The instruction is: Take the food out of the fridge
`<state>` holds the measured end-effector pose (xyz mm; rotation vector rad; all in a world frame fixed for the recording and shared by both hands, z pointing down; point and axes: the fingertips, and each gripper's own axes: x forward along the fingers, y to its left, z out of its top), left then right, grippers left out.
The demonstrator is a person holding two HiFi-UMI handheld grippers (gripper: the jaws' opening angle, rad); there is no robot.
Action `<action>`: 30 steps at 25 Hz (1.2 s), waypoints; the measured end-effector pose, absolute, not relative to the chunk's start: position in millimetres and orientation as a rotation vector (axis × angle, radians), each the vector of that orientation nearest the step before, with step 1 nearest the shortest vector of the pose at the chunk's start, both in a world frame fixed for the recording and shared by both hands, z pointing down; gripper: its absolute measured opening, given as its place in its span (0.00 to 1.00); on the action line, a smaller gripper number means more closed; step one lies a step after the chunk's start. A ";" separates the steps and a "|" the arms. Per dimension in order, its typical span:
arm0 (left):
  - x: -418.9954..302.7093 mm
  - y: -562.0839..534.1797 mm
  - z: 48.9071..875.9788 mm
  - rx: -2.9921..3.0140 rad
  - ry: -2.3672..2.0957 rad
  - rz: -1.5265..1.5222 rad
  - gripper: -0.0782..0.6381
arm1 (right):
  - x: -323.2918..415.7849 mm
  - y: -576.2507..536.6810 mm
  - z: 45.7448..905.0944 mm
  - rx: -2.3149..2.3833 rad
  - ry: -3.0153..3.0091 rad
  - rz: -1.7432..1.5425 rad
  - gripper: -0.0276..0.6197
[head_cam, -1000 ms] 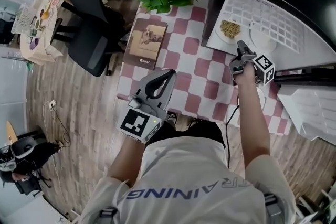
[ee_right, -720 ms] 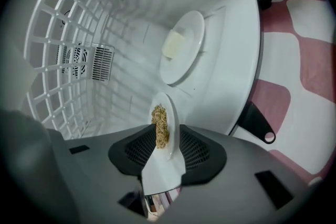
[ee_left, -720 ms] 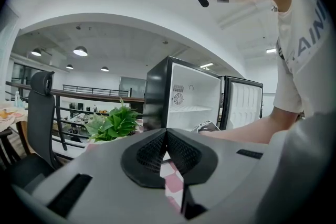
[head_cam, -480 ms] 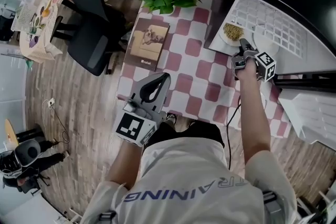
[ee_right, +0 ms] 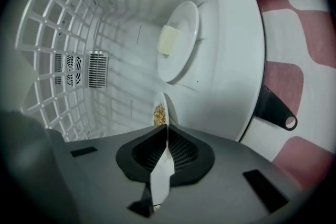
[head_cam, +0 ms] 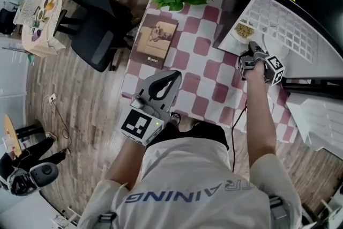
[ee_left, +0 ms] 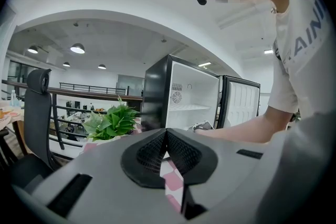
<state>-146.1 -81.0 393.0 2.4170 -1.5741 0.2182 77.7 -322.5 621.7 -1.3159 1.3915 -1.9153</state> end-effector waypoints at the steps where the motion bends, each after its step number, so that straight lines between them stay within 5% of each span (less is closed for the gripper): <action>1: -145.7 -80.7 393.3 2.421 -1.570 0.220 0.12 | 77.4 -321.9 620.0 -1.301 1.397 -1.905 0.09; 30: -127.9 -85.3 398.0 2.505 -1.456 0.230 0.12 | 86.2 -242.7 625.6 -1.298 1.463 -1.941 0.09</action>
